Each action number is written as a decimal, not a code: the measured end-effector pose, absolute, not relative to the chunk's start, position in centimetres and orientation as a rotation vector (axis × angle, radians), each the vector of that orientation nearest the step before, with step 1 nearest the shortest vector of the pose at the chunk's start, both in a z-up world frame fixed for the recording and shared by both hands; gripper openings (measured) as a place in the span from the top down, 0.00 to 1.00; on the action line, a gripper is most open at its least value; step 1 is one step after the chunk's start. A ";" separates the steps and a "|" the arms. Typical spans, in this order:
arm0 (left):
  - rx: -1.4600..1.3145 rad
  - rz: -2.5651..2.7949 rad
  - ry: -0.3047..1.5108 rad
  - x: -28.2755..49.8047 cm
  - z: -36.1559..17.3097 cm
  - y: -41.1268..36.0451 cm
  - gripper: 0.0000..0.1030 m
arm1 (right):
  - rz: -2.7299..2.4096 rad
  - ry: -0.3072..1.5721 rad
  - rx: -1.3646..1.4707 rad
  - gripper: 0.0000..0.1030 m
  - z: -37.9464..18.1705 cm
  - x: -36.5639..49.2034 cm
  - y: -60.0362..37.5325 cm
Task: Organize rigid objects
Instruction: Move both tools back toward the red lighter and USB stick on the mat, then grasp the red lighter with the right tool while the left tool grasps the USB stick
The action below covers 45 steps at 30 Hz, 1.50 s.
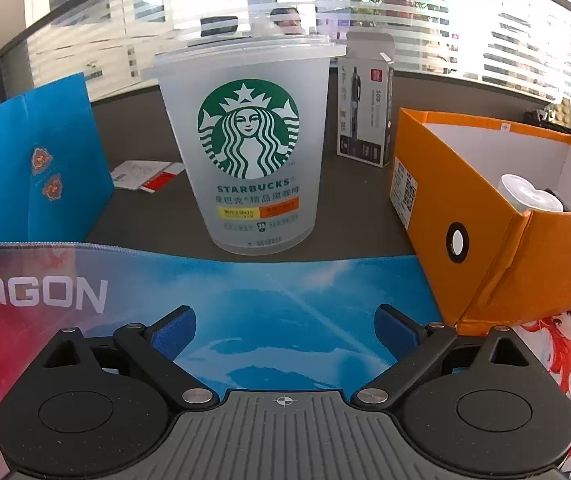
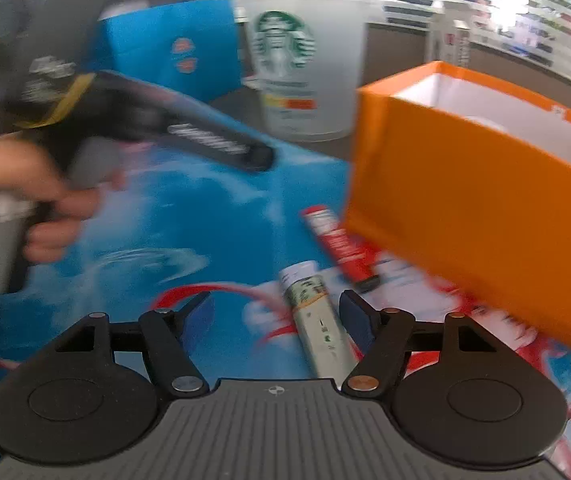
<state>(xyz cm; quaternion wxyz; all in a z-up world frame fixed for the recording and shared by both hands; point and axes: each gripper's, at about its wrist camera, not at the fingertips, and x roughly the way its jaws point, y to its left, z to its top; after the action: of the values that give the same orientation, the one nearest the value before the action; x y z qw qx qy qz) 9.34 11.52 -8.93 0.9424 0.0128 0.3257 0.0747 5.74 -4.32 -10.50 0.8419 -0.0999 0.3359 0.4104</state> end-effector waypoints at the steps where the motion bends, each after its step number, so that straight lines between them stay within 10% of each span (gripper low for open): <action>1: 0.025 0.152 0.663 9.3 -8.9 11.6 0.05 | 0.905 0.721 -0.204 0.34 -10.4 5.0 -4.0; 20: 0.015 0.177 0.683 7.6 -9.3 12.7 0.05 | 0.726 0.671 -0.265 0.59 -10.4 10.9 -2.7; 24: 0.021 0.169 0.686 7.3 -9.2 12.4 0.05 | 0.705 0.670 -0.276 0.80 -10.3 10.1 -3.4; 45: 0.079 0.077 0.673 0.1 -9.2 5.6 0.04 | 0.522 0.631 -0.193 0.82 -11.0 4.4 -11.7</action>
<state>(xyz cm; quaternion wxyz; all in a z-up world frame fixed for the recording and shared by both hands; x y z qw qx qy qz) 0.05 5.61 -9.19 0.9425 0.0389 0.3298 0.0378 4.43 -11.73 -11.00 0.9128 -0.0936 0.3064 0.2533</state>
